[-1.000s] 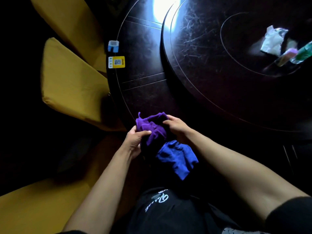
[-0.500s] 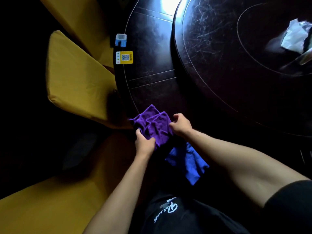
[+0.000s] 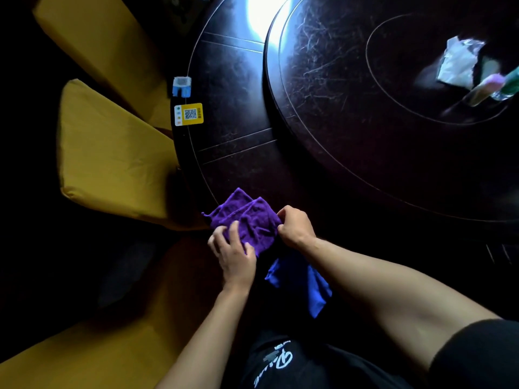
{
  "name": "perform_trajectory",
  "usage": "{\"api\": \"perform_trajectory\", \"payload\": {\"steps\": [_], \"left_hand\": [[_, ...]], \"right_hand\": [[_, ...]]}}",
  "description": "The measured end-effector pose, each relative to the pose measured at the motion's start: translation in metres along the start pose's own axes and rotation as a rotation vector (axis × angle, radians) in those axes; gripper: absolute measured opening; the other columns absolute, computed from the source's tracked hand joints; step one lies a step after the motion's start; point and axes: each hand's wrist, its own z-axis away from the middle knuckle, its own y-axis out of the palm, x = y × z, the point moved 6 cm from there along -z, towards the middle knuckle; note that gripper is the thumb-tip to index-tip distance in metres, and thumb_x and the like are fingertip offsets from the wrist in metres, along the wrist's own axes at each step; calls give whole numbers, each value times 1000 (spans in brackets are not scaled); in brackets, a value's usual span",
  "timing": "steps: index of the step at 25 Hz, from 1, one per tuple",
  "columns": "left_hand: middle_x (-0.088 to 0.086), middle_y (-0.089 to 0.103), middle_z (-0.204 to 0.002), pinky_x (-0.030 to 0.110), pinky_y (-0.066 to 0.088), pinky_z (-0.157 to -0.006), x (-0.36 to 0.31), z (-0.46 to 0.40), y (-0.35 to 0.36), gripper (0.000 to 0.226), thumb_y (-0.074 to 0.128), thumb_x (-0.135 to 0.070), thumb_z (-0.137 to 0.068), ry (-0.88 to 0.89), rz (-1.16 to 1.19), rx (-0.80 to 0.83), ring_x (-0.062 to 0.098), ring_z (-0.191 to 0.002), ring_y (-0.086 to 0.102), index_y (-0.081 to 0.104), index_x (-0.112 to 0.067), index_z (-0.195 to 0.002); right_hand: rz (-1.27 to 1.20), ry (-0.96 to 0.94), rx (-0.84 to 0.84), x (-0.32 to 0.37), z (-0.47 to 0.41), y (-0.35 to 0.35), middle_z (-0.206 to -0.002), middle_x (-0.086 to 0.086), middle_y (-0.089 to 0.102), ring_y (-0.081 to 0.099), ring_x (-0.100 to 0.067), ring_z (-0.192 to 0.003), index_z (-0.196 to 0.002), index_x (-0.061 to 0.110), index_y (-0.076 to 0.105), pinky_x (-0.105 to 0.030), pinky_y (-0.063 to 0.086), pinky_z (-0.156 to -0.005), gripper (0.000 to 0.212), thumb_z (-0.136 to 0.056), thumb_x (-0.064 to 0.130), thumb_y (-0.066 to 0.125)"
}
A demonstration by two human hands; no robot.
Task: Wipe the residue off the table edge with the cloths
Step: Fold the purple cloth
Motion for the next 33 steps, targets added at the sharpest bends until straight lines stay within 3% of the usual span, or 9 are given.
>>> {"api": "perform_trajectory", "payload": {"steps": [4, 7, 12, 14, 17, 23, 27, 30, 33], "left_hand": [[12, 20, -164, 50, 17, -122, -4, 11, 37, 74, 59, -39, -88, 167, -367, 360, 34, -152, 14, 31, -24, -154], [10, 0, -168, 50, 15, -124, 8, 16, 48, 82, 51, -43, -92, 158, -437, 458, 30, -155, 0, 11, -20, -159], [11, 27, -162, 44, 29, -118, 9, 25, 33, 67, 50, -45, -93, 134, -412, 368, 28, -150, 23, 39, -12, -150], [13, 52, -140, 43, 40, -106, 4, 22, 21, 49, 51, -45, -93, 141, -390, 273, 30, -130, 46, 61, -12, -128], [13, 62, -115, 43, 47, -94, -2, 5, 18, 38, 55, -43, -95, 6, -246, 319, 33, -110, 58, 66, -9, -108], [21, 61, -126, 36, 39, -105, 9, -21, 21, 64, 81, -24, -77, -533, 295, 184, 37, -123, 54, 50, -6, -131], [23, 63, -119, 42, 52, -97, 20, -27, 40, 51, 83, -10, -74, -830, 755, 115, 30, -102, 63, 57, 1, -117], [23, 68, -103, 32, 52, -74, 20, -35, 34, 29, 72, 4, -78, -709, 811, 108, 25, -85, 59, 62, -1, -104], [12, 63, -92, 27, 50, -80, 24, -43, 6, 22, 67, 3, -81, -445, 622, -10, 23, -85, 60, 60, -4, -101]], "right_hand": [[380, -290, -137, 14, 15, -1, -128, -11, 50, 51, -33, -113, -125, 16, 54, -45, 50, -91, 43, -83, 22, 62], [501, -574, -19, 25, 27, 22, -148, -13, 40, 43, -34, -129, -136, 10, 49, -45, 45, -101, 46, -91, 20, 52], [534, -538, 136, 16, 36, 42, -159, -22, 21, 21, -32, -148, -148, 1, 33, -36, 14, -124, 62, -94, 26, 51], [458, -490, 160, 16, 39, 37, -157, -21, 25, 25, -34, -145, -144, 4, 41, -39, 21, -121, 57, -94, 27, 53], [327, -373, 121, 13, 36, 22, -146, -18, 37, 41, -36, -131, -129, 5, 56, -41, 41, -109, 42, -90, 23, 57], [248, -281, 72, 8, 33, 14, -131, -19, 45, 50, -36, -118, -123, 4, 56, -41, 44, -103, 38, -87, 16, 60], [218, -229, 41, 12, 32, 13, -130, -20, 46, 48, -36, -118, -129, 4, 50, -40, 41, -106, 44, -87, 17, 60], [229, -216, 36, 14, 30, 12, -130, -20, 45, 46, -37, -119, -130, 4, 49, -43, 41, -105, 46, -88, 19, 60], [255, -235, 41, 16, 28, 12, -132, -18, 44, 46, -36, -119, -132, 7, 48, -44, 42, -105, 50, -86, 20, 62]]}}
